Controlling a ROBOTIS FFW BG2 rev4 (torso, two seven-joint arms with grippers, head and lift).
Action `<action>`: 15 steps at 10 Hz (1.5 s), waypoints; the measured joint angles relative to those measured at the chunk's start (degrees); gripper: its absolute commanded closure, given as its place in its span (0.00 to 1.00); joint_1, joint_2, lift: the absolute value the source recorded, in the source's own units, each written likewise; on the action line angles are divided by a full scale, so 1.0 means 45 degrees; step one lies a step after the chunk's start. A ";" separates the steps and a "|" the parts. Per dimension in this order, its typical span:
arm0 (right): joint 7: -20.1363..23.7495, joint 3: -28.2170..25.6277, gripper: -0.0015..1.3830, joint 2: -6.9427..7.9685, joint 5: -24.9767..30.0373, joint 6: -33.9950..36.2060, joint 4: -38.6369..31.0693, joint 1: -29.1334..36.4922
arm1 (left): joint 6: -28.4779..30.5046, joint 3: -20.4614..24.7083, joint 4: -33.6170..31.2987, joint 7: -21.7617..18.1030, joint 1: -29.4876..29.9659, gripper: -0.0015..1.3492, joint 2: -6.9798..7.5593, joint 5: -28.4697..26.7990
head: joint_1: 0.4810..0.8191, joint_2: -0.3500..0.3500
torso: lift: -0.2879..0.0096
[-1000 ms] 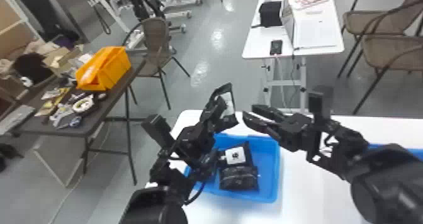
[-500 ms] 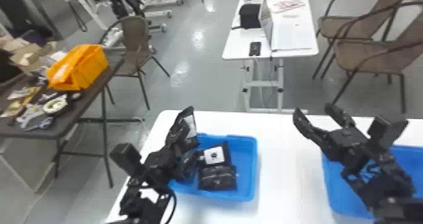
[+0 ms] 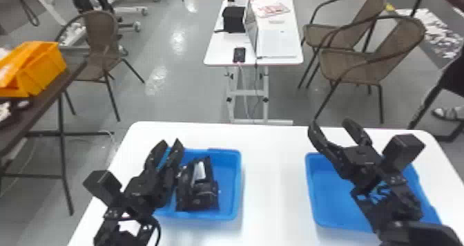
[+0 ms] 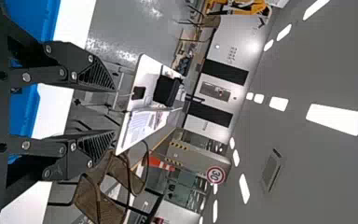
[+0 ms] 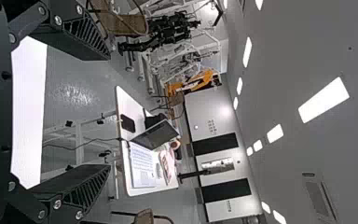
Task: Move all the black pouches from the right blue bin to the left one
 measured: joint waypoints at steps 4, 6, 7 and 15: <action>-0.0381 -0.0777 0.15 -0.0081 0.0674 -0.0295 -0.1871 0.1668 | -0.2294 0.0596 -0.1295 0.0300 0.1223 0.00 -0.0430 -0.1274 | 0.63 0.62 | 0.97; -0.0511 -0.1172 0.15 -0.0052 0.0784 0.0147 -0.3441 0.3649 | -0.2634 0.1234 -0.2458 0.0163 0.2757 0.00 -0.0540 -0.2868 | 0.63 0.63 | 0.97; -0.0529 -0.1290 0.15 -0.0043 0.0816 0.0427 -0.4085 0.4661 | -0.2646 0.1294 -0.2854 0.0139 0.3373 0.00 -0.0546 -0.3541 | 0.63 0.62 | 0.97; -0.0822 -0.1675 0.15 0.0484 0.1842 -0.0644 -0.5312 0.7916 | -0.2655 0.1521 -0.4068 0.1001 0.4733 0.00 -0.0548 -0.5236 | 0.63 0.63 | 0.97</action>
